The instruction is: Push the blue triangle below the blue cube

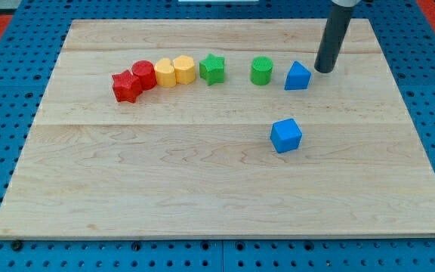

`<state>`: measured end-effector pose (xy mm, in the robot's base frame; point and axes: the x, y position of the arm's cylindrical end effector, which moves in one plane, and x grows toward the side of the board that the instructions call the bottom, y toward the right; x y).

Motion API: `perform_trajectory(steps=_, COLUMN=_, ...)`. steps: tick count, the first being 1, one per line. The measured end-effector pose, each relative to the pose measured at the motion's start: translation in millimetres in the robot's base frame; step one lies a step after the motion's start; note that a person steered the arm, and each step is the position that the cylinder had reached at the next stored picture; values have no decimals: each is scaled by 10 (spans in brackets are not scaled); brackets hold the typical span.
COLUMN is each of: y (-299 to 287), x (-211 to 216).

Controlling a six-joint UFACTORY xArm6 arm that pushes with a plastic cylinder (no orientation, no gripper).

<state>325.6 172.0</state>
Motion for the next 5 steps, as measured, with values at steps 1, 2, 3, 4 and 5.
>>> perform_trajectory(steps=1, y=-215, x=1)
perform_trajectory(steps=2, y=-440, x=80)
perform_trajectory(steps=3, y=-718, x=104)
perform_trajectory(steps=4, y=-903, x=100)
perform_trajectory(steps=5, y=-707, x=98)
